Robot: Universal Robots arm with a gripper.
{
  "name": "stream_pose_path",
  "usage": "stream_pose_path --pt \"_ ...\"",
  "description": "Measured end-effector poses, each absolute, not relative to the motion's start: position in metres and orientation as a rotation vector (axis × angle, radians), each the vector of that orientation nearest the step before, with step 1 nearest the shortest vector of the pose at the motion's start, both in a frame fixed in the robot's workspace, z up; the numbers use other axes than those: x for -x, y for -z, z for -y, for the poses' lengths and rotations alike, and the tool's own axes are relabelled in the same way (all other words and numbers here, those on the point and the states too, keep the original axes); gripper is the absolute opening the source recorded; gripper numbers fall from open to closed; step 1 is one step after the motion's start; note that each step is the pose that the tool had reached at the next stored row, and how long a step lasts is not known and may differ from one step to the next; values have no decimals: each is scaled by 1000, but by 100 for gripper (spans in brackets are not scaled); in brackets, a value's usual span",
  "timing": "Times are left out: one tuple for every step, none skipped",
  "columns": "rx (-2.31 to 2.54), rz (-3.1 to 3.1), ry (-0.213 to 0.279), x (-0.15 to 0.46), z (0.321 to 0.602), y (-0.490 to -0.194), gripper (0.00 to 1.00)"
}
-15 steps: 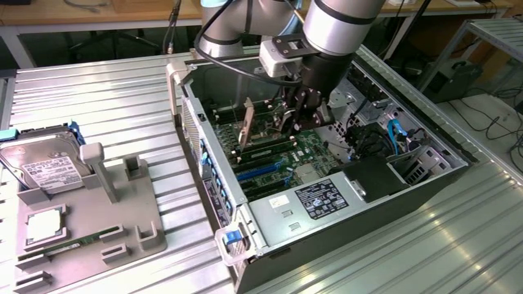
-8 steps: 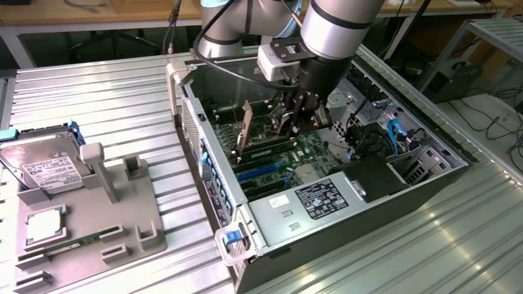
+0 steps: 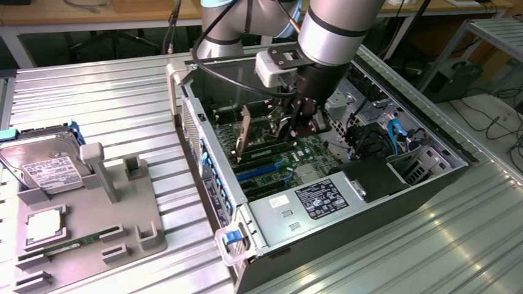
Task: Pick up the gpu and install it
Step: 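Insert the gpu into the slot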
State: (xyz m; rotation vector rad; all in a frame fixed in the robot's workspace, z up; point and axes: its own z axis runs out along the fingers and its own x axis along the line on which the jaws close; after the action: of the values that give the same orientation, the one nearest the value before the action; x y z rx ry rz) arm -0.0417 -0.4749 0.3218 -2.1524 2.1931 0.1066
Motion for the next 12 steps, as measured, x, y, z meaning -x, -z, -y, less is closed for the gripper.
stream_pose_path --pt "2153 -2193 -107 42 475 -321 28" --pt "2155 -2191 -106 42 475 -320 28" --pt "2162 -2184 -107 42 475 -320 28" --pt "2171 -2175 -107 42 475 -319 28" --pt "2176 -2170 -107 42 475 -318 28" --pt "2178 -2168 -107 42 475 -318 28" --pt "2179 -2168 -107 42 474 -317 28" --pt "2179 -2168 -107 42 474 -317 28" --pt "2178 -2168 -107 43 474 -316 28" --pt "2177 -2169 -107 43 474 -316 28" --pt "2177 -2169 -107 43 473 -316 28" --pt "2177 -2169 -107 43 473 -315 28"
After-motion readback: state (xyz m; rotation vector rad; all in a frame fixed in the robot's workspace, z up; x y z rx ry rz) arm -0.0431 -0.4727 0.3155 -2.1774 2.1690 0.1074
